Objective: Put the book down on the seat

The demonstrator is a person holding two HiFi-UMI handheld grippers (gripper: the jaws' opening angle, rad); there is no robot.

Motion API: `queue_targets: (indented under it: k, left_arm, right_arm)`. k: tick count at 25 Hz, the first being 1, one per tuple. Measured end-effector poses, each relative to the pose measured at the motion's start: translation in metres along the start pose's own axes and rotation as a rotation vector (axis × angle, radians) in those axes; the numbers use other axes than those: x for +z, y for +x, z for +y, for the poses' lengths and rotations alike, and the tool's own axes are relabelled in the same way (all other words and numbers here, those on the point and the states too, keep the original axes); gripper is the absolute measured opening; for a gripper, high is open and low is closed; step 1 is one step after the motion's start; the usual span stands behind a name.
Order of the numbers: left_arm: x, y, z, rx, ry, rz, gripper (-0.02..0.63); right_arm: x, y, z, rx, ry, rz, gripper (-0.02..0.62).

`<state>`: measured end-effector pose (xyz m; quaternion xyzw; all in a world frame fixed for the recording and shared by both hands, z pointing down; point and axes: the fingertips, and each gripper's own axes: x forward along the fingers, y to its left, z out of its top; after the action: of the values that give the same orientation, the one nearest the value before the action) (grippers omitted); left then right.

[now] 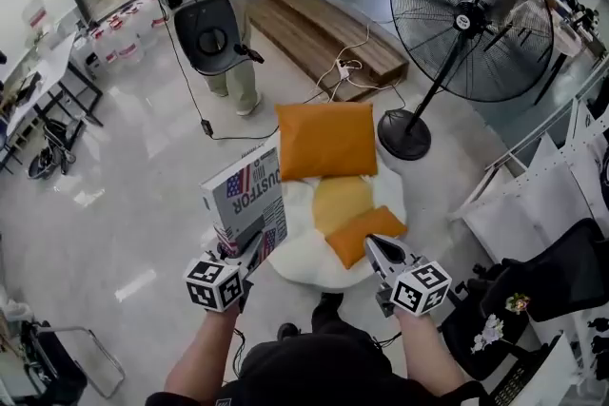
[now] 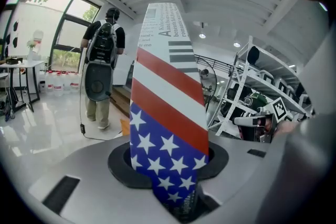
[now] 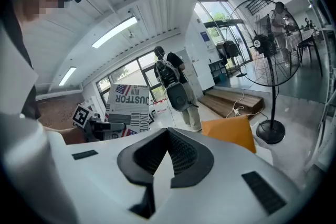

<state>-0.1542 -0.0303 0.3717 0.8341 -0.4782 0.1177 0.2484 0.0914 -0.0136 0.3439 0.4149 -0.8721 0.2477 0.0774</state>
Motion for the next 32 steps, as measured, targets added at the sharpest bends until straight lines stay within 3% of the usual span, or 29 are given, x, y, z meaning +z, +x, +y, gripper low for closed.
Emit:
queue_targets:
  k: [8, 12, 15, 22, 28, 32]
  left_arm:
    - [0.002, 0.090, -0.008, 0.007, -0.037, 0.104, 0.160]
    - [0.000, 0.125, -0.019, 0.012, -0.081, 0.114, 0.160]
    - [-0.004, 0.149, -0.023, 0.003, -0.091, 0.126, 0.160]
    - [-0.017, 0.175, -0.013, -0.060, -0.154, 0.165, 0.160]
    - [-0.050, 0.203, 0.008, -0.099, -0.203, 0.230, 0.161]
    - [-0.078, 0.232, 0.025, -0.117, -0.194, 0.286, 0.161]
  right_arm:
    - [0.008, 0.027, -0.079, 0.010, 0.045, 0.044, 0.014]
    - [-0.003, 0.037, -0.111, 0.005, -0.061, 0.142, 0.014]
    - [-0.001, 0.047, -0.127, 0.009, -0.063, 0.160, 0.014]
    - [0.004, 0.068, -0.129, -0.035, -0.025, 0.178, 0.014]
    - [-0.034, 0.095, -0.125, -0.044, 0.015, 0.244, 0.014]
    - [-0.066, 0.124, -0.137, -0.043, 0.051, 0.284, 0.014]
